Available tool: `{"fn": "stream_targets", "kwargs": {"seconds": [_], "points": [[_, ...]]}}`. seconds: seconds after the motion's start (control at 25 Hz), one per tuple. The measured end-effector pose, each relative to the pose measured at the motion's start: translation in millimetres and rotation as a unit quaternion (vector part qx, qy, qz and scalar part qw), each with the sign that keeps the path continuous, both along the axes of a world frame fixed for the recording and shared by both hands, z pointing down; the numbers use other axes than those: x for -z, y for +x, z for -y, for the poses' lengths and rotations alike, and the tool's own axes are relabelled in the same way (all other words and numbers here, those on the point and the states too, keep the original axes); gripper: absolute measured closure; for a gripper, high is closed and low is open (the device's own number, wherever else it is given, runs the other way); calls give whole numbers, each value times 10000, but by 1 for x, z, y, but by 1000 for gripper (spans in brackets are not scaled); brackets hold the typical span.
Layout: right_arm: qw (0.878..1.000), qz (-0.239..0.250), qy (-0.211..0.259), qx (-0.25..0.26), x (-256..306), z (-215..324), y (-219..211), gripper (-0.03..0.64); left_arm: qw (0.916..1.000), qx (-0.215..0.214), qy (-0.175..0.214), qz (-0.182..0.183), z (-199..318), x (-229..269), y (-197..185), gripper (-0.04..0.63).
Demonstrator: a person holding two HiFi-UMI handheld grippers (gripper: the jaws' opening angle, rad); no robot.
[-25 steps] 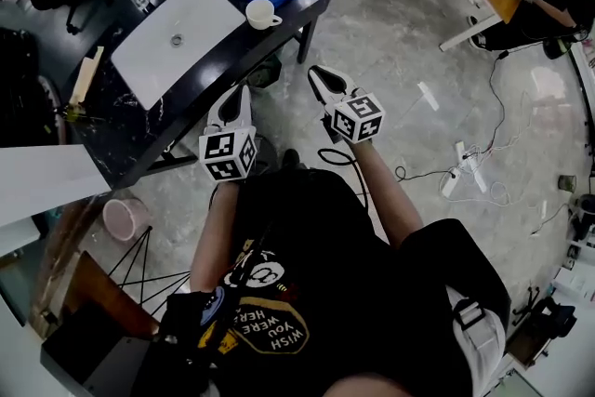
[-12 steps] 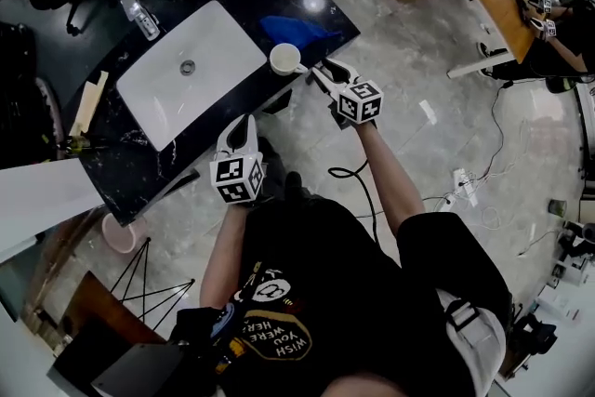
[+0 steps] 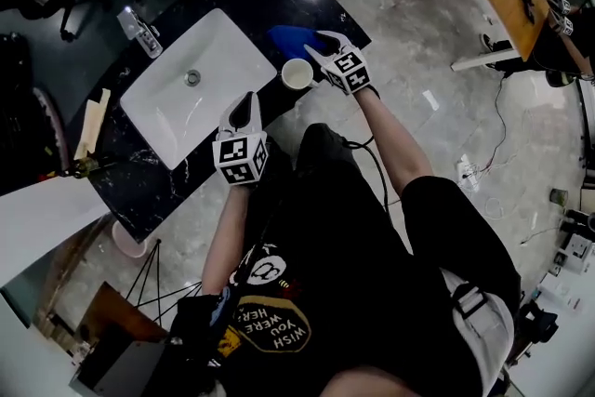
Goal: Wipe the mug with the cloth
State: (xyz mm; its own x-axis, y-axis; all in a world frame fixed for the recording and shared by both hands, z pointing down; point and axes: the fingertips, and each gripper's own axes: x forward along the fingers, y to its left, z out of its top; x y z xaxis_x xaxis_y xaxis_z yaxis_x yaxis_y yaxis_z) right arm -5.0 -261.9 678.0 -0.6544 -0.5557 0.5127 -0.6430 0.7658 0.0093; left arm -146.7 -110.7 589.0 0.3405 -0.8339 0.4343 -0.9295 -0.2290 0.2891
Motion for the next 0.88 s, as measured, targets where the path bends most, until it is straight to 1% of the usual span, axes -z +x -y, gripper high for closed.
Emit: {"fn": "stream_targets", "kwargs": {"seconds": [0.08,0.12,0.2,0.24,0.32,0.4,0.44,0.48,0.56,0.6,0.72,0.8,0.88], "points": [[9988,-39,-259,411,-9,-2,-11,415,10000,-6,-24,-50,8,2,5,591],[9969,-142,-395,667,-16,-4,-16,384,10000,3,-50,-51,14,2,7,591],[9922,-417,-535,1049,-31,-4,-22,374,10000,29,-48,44,28,3,11,592],[9910,-510,-534,1119,-35,-3,-23,369,9999,52,-23,110,35,4,13,592],[9898,-650,-454,1183,-37,-1,-22,382,9998,140,13,138,43,8,16,591],[9879,-797,-333,1286,-40,-2,-22,441,9997,248,-21,14,46,4,22,591],[9870,-845,-303,1331,-41,-2,-22,490,9995,301,-67,-56,47,-1,24,591],[9863,-860,-320,1369,-41,-1,-21,503,9993,347,-118,-114,49,-6,27,591],[9856,-763,-493,1424,-40,-1,-20,516,9991,343,-172,-167,51,-17,34,591],[9853,-646,-619,1456,-38,-1,-18,518,9994,275,-144,-175,51,-20,39,591],[9817,-38,-951,1650,-16,-10,-17,523,9993,22,19,-368,54,-27,57,591],[9775,291,-1040,1814,-1,-20,-15,523,9984,2,-38,-564,56,-36,64,591],[9735,308,-996,2033,5,-30,-9,522,9973,74,-121,-720,59,-42,69,591]]}}
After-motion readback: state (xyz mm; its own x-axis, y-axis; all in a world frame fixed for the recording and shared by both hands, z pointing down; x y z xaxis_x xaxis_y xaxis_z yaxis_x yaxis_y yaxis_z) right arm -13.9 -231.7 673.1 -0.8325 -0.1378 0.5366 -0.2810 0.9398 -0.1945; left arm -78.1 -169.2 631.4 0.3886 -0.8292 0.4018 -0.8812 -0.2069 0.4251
